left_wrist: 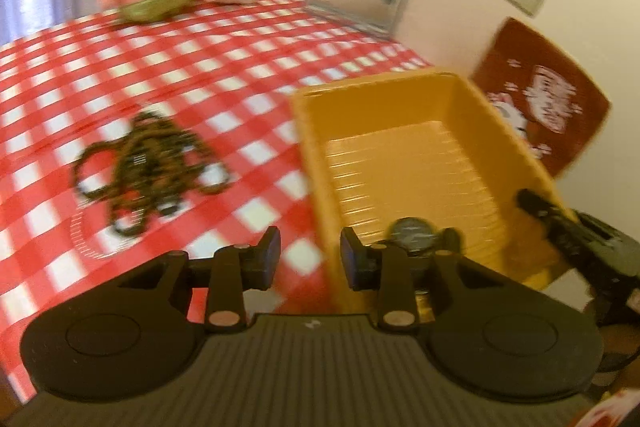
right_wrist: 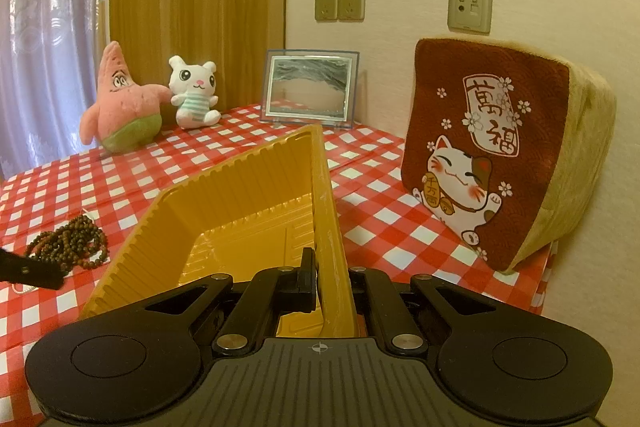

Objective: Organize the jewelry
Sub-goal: 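Move the open left tool back to the dark bead necklaces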

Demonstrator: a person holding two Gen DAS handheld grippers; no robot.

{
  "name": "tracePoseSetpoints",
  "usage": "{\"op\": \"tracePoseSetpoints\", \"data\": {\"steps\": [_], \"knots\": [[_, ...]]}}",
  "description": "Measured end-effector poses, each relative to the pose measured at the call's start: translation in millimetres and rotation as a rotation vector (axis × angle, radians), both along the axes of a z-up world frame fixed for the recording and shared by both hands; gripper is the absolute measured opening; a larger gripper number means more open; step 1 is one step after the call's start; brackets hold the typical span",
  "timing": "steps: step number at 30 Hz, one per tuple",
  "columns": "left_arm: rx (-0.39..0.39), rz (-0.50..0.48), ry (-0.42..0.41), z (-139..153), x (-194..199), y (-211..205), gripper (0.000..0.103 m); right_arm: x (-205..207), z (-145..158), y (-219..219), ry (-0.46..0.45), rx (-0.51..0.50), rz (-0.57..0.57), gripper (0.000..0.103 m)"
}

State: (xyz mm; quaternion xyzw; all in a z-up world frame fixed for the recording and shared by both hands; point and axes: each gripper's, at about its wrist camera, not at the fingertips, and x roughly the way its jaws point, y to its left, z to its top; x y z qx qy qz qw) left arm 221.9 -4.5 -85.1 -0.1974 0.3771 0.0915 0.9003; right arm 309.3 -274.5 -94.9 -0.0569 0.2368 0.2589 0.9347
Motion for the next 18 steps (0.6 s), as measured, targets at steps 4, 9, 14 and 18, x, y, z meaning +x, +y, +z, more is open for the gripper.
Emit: {"op": "tracePoseSetpoints", "data": {"steps": [4,9,14,18], "knots": [[0.024,0.062,0.033,-6.4,-15.6,18.0,0.029,0.0,0.0,-0.1,0.0,0.001,0.0,0.005],[0.07,0.13,0.07,-13.6,-32.0,33.0,0.036,0.2,0.0,-0.1,0.0,0.001,-0.001,0.005],[0.091,0.162,0.102,-18.8,-41.1,43.9,0.038,2.0,-2.8,-2.2,0.0,0.0,-0.005,0.005],[0.113,0.169,0.129,-21.2,-42.1,50.0,0.039,2.9,-4.6,-1.6,-0.001,-0.001,-0.011,0.005]]}}
